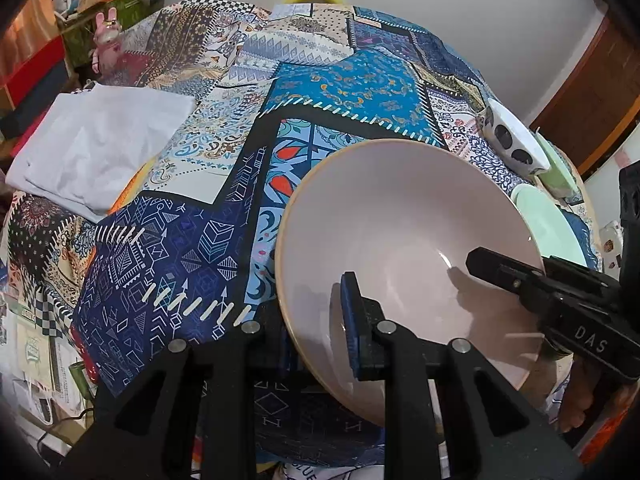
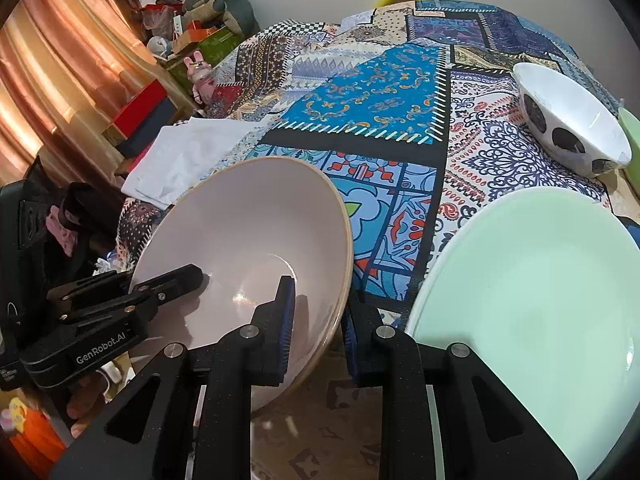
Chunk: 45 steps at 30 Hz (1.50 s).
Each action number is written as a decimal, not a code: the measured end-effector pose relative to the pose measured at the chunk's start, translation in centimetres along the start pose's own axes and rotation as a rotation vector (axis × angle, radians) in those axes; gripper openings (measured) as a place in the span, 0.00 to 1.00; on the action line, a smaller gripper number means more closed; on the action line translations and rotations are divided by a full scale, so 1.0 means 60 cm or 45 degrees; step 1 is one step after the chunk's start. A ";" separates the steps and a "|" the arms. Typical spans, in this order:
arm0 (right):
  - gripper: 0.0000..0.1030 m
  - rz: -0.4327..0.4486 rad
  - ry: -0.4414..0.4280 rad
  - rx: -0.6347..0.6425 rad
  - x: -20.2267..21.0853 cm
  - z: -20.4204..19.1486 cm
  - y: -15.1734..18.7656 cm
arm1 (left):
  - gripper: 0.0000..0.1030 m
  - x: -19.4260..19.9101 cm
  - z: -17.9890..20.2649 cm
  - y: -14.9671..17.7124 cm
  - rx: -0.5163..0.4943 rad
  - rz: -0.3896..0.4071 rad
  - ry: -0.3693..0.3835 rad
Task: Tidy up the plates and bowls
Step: 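Lift the pink bowl with the left gripper and carry it over the plate stack, then lower the pink bowl onto the pale green plate and open the left gripper, then grasp the white spotted bowl's rim with the left gripper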
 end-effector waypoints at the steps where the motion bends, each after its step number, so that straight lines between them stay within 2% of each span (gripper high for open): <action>1: 0.20 0.004 0.001 0.000 0.002 0.002 0.000 | 0.21 0.000 -0.001 0.001 0.001 -0.002 0.001; 6: 0.22 0.044 0.020 0.020 0.021 0.005 0.000 | 0.21 0.009 0.001 0.000 -0.002 -0.009 0.000; 13: 0.23 0.137 0.025 -0.007 0.074 0.030 -0.006 | 0.21 0.050 0.000 -0.008 -0.018 0.046 -0.047; 17: 0.26 0.214 0.067 -0.018 0.118 0.053 -0.017 | 0.21 0.083 -0.001 -0.019 -0.004 0.093 -0.063; 21: 0.32 0.287 0.126 -0.019 0.163 0.085 -0.022 | 0.25 0.118 0.020 -0.036 -0.024 0.164 -0.068; 26: 0.39 0.351 0.183 -0.051 0.205 0.131 -0.026 | 0.28 0.133 0.069 -0.060 -0.074 0.195 -0.042; 34: 0.41 0.383 0.286 -0.087 0.233 0.220 -0.032 | 0.47 0.111 0.177 -0.107 -0.174 0.206 0.021; 41: 0.41 0.367 0.312 -0.119 0.214 0.279 -0.053 | 0.49 0.047 0.249 -0.161 -0.207 0.145 0.071; 45: 0.41 0.350 0.279 -0.162 0.192 0.310 -0.075 | 0.50 -0.006 0.278 -0.192 -0.217 0.077 0.101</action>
Point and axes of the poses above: each gripper's, at about its wrist camera, not at the fingertips, and x roughly against the way its jaws point, z to its right, y to its underside, the point moved 4 cm from there along -x, roughly the way its jaws point, and after that the axes turned 1 degree about y, right-handed, at the moved point
